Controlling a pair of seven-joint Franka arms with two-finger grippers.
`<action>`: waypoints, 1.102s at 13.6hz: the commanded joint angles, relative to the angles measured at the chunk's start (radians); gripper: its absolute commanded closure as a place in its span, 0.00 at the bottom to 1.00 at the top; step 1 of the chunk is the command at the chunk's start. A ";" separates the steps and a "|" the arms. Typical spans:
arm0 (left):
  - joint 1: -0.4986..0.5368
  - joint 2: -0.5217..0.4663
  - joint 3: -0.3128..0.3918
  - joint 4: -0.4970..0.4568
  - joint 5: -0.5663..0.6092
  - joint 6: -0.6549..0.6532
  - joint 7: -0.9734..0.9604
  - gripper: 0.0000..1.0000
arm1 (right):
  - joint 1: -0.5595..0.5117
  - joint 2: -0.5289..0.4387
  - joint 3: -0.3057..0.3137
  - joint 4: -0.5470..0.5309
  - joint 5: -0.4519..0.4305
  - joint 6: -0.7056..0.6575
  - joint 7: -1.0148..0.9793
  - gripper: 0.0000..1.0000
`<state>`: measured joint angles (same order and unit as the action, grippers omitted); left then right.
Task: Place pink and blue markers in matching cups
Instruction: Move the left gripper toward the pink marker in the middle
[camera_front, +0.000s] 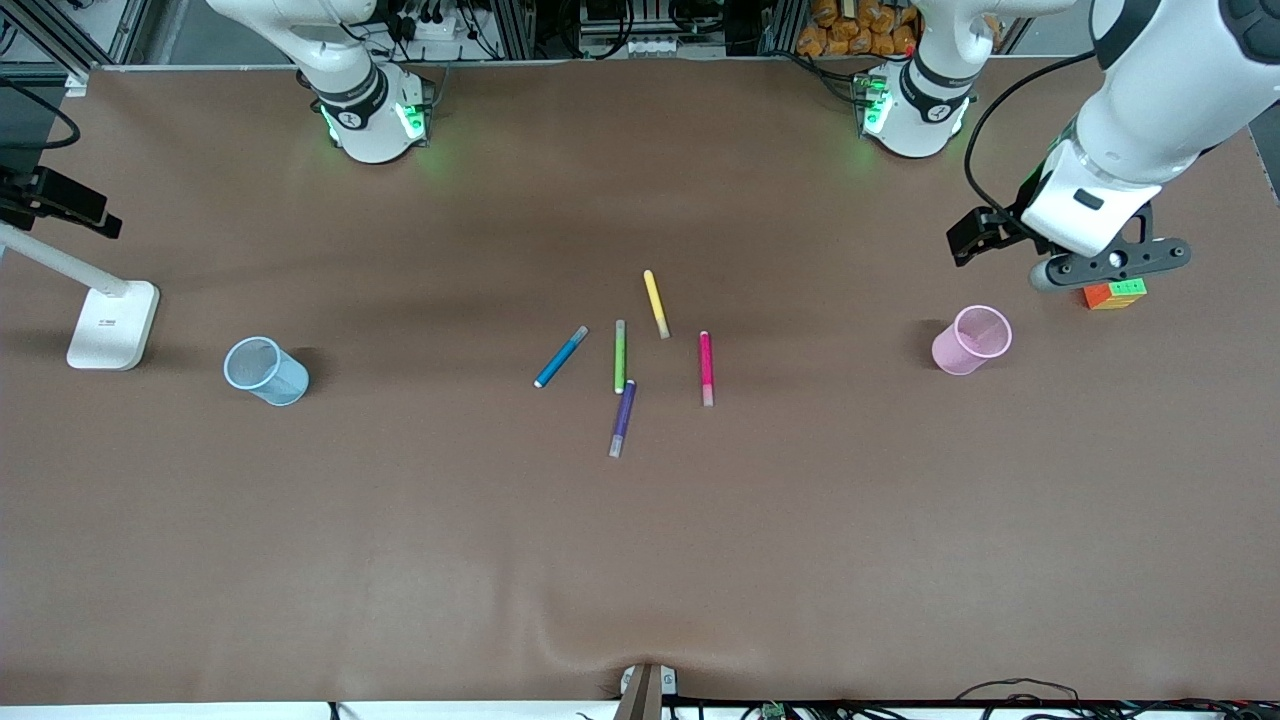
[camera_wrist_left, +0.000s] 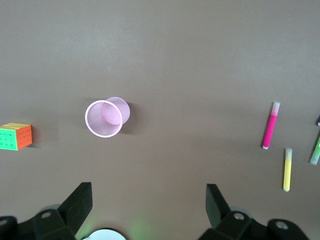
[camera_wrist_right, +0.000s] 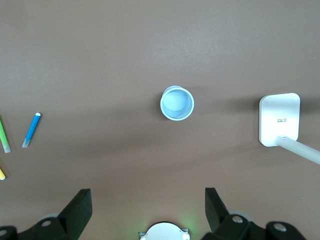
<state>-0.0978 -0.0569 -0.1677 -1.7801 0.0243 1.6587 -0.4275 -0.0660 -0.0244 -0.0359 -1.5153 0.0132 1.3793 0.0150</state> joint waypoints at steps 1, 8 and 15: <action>-0.003 -0.001 -0.039 -0.050 0.022 0.067 -0.083 0.00 | -0.024 0.020 0.011 0.024 0.005 -0.011 -0.001 0.00; -0.007 0.086 -0.139 -0.121 0.022 0.214 -0.276 0.00 | -0.020 0.038 0.013 0.024 0.007 -0.014 -0.001 0.00; -0.046 0.337 -0.168 0.025 0.005 0.219 -0.355 0.00 | -0.025 0.080 0.014 0.023 0.004 -0.038 -0.001 0.00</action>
<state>-0.1282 0.1958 -0.3336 -1.8509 0.0243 1.8924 -0.7565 -0.0749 0.0255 -0.0312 -1.5153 0.0134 1.3669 0.0152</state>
